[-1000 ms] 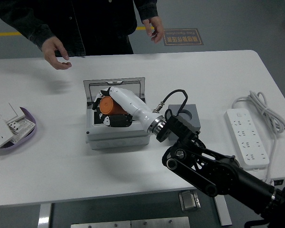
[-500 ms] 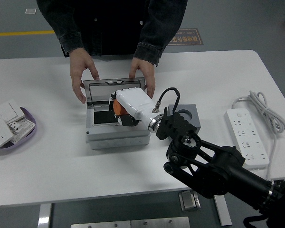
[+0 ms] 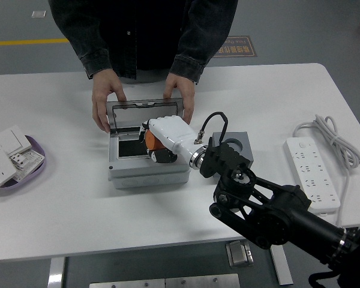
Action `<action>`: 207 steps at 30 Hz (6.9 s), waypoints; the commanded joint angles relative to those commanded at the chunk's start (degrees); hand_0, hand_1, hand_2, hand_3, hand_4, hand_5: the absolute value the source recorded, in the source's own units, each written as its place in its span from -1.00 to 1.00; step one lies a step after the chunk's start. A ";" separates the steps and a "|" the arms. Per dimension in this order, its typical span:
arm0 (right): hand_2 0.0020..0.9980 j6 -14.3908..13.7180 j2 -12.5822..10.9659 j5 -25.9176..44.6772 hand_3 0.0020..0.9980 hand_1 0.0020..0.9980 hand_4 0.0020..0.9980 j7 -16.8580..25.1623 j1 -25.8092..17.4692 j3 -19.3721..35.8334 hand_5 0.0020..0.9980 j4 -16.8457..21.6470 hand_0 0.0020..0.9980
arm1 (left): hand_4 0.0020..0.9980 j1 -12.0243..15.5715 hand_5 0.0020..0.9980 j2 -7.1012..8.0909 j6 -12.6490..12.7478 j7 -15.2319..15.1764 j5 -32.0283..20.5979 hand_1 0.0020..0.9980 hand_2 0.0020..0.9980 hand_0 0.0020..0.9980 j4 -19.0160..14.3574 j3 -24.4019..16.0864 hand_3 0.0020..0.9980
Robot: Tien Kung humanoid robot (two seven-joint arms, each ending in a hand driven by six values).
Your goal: Pick up the cylinder from the cube,place it in the box,flap close box
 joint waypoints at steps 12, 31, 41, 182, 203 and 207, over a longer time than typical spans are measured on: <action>0.47 -0.23 0.39 0.92 0.57 0.47 0.78 1.03 -0.31 -0.16 -0.32 -0.17 0.72 | 0.32 -0.08 -0.58 -0.05 -0.06 -0.11 -0.10 0.17 0.12 0.20 0.07 0.22 0.19; 0.44 -7.89 -7.61 26.83 0.54 0.43 0.77 8.29 2.51 2.71 -0.32 8.19 0.65 | 0.32 -0.02 -0.59 0.03 -0.23 -0.97 -1.36 0.17 0.12 0.20 0.56 1.79 0.19; 0.34 -7.28 -7.99 34.39 0.46 0.31 0.74 10.39 11.93 -2.93 -0.29 -3.84 0.52 | 0.32 -0.24 -0.59 0.35 -0.37 -0.75 -0.63 0.17 0.12 0.20 0.49 1.36 0.19; 0.34 33.28 -1.46 117.54 0.37 0.33 0.84 34.97 -29.18 34.09 0.42 4.70 0.46 | 0.32 2.99 -0.59 -0.68 -1.27 -2.72 -5.39 0.17 0.11 0.20 1.27 10.60 0.19; 0.33 36.17 0.18 117.78 0.38 0.27 1.00 32.18 -29.00 33.29 0.83 -5.45 0.24 | 0.32 2.91 -0.59 -0.95 -1.62 -2.72 -4.96 0.17 0.11 0.20 1.24 10.97 0.19; 0.33 36.96 0.72 117.03 0.38 0.27 1.00 31.82 -28.89 33.09 0.83 -6.13 0.24 | 0.32 3.00 -0.59 -1.04 -1.68 -2.79 -5.29 0.17 0.11 0.20 1.28 11.41 0.19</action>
